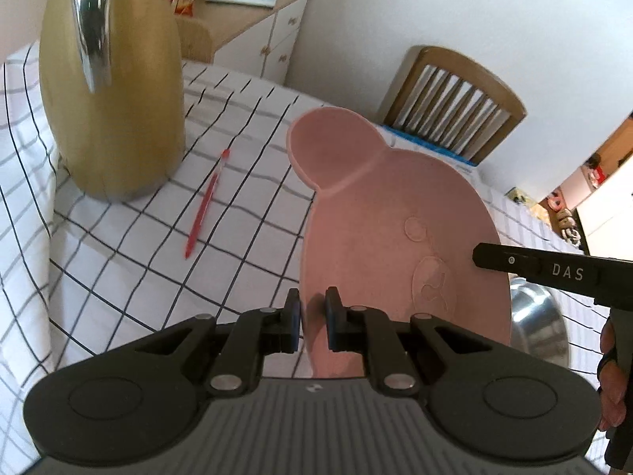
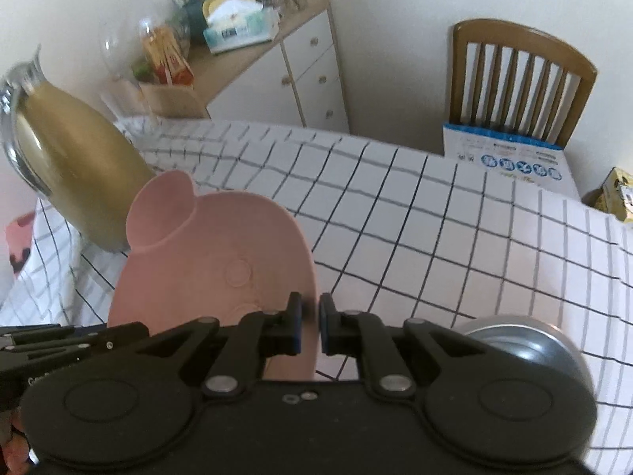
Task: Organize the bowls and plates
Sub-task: 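Carry the pink plate with both grippers and lower it onto the white plates, then open both grippers to release the pink plate, then move both grippers toward the large steel bowl, then close both grippers on the rim of the large steel bowl, then lift the steel bowl with both grippers and carry it over the plate stack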
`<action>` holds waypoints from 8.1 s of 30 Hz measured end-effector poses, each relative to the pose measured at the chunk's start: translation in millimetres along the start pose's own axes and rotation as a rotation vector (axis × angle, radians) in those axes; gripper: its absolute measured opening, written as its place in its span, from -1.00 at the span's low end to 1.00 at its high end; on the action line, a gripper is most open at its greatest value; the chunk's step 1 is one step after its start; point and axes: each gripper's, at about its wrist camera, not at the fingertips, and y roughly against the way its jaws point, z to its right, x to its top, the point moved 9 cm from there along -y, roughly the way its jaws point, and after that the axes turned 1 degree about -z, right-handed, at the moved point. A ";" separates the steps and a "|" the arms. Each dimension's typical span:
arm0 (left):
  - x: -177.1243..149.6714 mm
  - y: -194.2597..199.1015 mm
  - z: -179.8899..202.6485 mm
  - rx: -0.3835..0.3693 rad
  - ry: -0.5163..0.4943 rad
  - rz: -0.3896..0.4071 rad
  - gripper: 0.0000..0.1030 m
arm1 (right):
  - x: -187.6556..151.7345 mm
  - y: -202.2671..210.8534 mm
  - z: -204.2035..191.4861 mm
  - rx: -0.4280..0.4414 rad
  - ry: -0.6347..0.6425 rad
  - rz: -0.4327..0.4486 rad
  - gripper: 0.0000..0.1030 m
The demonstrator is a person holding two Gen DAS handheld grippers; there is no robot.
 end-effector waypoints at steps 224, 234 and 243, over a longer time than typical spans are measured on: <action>-122.1 65.1 186.9 -0.115 -0.369 -0.168 -0.72 | -191.3 207.7 129.7 -0.273 -0.383 0.026 -0.76; -158.5 76.2 212.0 -0.158 -0.456 -0.199 -0.72 | -230.7 229.6 137.5 -0.305 -0.424 0.023 -0.75; -204.5 65.4 284.0 -0.192 -0.540 -0.237 -0.72 | -277.2 263.4 191.5 -0.366 -0.495 0.023 -0.74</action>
